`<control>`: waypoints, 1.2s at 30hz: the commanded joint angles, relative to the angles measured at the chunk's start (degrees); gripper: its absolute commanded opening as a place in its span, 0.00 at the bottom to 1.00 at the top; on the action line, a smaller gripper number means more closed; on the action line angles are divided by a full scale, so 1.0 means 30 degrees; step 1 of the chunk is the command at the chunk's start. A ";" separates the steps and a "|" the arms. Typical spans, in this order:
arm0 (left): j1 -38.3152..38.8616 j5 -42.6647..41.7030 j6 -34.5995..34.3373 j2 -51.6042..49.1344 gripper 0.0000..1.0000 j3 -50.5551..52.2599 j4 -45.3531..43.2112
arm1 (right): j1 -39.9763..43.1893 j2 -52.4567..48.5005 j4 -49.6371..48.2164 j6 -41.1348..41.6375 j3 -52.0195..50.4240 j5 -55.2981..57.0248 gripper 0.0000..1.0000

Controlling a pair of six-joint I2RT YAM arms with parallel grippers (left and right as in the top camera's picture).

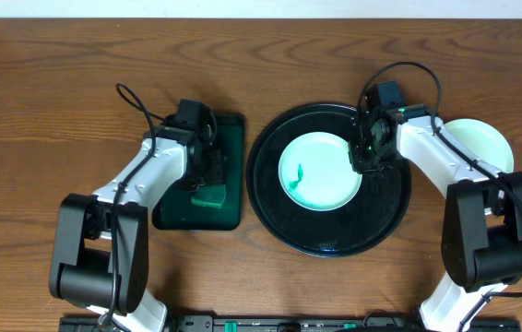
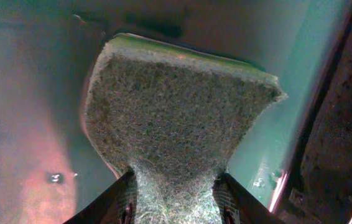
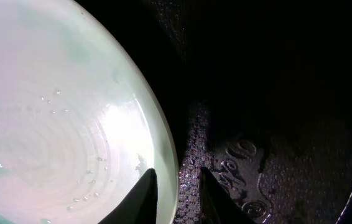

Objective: Clean dirty plates on tray and stack at the side
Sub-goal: 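Rub the sponge on the green tray with the left gripper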

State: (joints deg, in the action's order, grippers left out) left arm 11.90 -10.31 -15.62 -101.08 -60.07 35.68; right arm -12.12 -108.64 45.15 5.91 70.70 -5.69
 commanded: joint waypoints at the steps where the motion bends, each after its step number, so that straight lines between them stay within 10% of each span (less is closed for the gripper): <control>1: 0.0313 0.0313 -0.0007 -0.0423 0.43 0.0386 -0.0007 | -0.0117 -0.0117 -0.0036 0.0160 -0.0124 0.0095 0.20; 14: 0.0350 0.0444 -0.0022 -0.0568 0.40 0.1027 -0.0605 | -0.0117 -0.0117 -0.0036 0.0160 -0.0124 0.0095 0.20; 19: 0.0342 0.0437 -0.0022 -0.0517 0.08 0.1056 -0.0707 | -0.0124 -0.0117 -0.0036 0.0160 -0.0124 0.0095 0.20; 36: 0.0350 0.1953 -0.0022 0.4823 0.07 -0.0525 0.1792 | -0.0117 -0.0117 -0.0044 0.0160 -0.0124 0.0087 0.02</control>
State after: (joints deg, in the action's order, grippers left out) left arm 12.82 -5.80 -15.64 -89.54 -59.64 40.53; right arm -12.14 -108.64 45.12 6.11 70.70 -5.69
